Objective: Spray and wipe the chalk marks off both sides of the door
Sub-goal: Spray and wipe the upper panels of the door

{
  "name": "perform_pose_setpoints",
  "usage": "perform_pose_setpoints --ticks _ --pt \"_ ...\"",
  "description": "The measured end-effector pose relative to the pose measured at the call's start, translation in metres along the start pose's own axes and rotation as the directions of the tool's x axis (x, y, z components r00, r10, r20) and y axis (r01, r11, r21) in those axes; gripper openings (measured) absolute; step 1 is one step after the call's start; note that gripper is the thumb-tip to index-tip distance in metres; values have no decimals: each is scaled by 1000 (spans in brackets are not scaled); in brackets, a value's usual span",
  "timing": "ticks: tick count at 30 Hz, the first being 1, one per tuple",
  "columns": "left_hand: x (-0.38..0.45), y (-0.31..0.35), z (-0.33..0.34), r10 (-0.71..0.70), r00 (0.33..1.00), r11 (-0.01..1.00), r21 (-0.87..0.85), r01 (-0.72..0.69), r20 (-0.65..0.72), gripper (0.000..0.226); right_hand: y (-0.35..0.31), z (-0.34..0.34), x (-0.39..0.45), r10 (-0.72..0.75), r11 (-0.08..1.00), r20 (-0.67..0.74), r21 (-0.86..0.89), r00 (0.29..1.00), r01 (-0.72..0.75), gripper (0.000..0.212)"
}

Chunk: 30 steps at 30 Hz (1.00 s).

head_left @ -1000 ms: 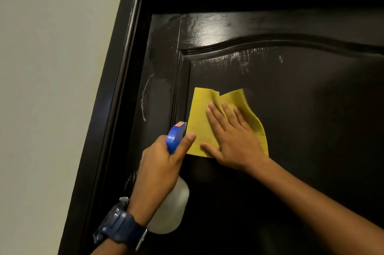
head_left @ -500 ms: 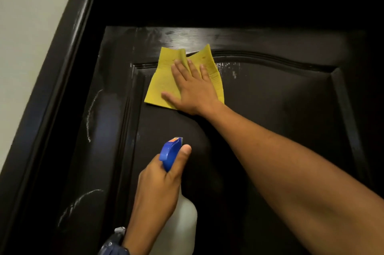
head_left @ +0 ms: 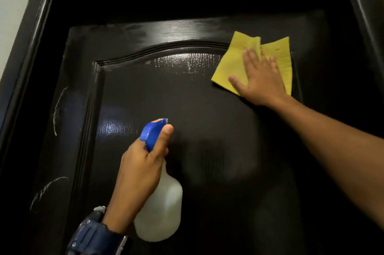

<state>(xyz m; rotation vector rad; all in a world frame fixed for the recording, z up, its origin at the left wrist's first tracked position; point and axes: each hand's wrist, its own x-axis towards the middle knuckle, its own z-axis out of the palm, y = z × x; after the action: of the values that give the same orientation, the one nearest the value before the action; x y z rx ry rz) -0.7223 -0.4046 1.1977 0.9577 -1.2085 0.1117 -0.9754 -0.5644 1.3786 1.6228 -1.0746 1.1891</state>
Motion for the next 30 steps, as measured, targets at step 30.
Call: perform_pose_setpoints --ticks 30 --pt "-135 20 68 -124 965 987 -69 144 233 64 107 31 -332 63 998 241 -9 968 -63 92"
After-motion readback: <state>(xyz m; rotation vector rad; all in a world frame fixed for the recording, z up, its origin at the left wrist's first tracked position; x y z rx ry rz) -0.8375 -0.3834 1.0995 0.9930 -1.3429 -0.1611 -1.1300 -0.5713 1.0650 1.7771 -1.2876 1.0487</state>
